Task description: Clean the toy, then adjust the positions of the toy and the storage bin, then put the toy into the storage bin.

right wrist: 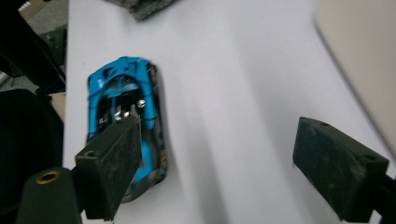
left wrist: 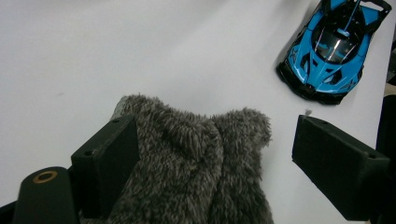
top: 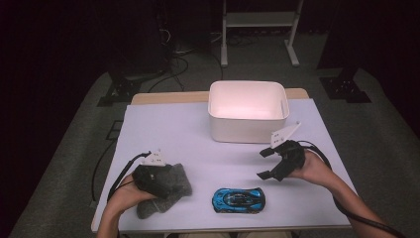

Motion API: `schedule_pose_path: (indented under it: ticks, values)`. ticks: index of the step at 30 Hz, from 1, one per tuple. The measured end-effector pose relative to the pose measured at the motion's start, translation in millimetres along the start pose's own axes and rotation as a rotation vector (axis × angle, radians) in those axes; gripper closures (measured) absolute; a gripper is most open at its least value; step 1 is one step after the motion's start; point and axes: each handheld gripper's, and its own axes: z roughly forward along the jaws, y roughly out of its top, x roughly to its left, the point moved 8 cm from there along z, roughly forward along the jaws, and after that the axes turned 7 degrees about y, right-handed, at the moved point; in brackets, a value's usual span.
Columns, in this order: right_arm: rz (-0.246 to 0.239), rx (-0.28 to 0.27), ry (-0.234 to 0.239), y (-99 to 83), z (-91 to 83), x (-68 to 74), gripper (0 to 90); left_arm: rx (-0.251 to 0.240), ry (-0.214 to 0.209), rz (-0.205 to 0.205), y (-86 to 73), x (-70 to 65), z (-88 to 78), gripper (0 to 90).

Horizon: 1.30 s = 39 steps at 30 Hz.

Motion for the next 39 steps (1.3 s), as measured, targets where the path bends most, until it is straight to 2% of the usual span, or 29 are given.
schedule_pose_path:
  ticks: [4,10,14,16,21,25,28,35,39]
  values:
    - [0.002,0.005,0.002,14.4,-3.1,-11.6,14.7,-0.016,0.012,-0.017,0.4,2.0,-4.0,12.5]
    - [-0.016,0.001,0.02,26.8,-4.3,-12.5,14.0,-0.031,0.008,-0.007,3.3,0.1,-7.3,11.5]
    - [-0.023,0.011,0.022,34.1,-5.4,-12.3,13.9,-0.018,0.013,0.007,2.6,1.5,-7.8,11.2]
    - [-0.031,0.001,0.024,40.2,-8.6,-12.2,13.9,-0.035,0.01,-0.007,4.9,1.9,-8.3,11.0]
    - [-0.033,-0.001,0.019,55.1,-18.2,-16.3,13.2,-0.015,0.003,0.007,2.3,3.1,-5.4,10.9]
    - [-0.045,0.004,0.009,65.1,-24.6,-20.8,13.2,-0.029,0.001,-0.011,2.7,3.8,-6.3,10.8]
    - [-0.055,0.01,-0.003,72.5,-28.7,-25.1,13.2,-0.022,-0.002,-0.001,1.6,3.7,-7.2,10.6]
    - [-0.083,0.023,-0.03,91.5,-34.4,-41.9,13.9,-0.031,0.007,-0.018,-1.0,4.3,-11.8,10.5]
    - [-0.074,0.051,-0.054,96.3,-31.5,-55.9,14.6,-0.024,0.01,-0.011,-2.3,2.7,-13.2,10.5]
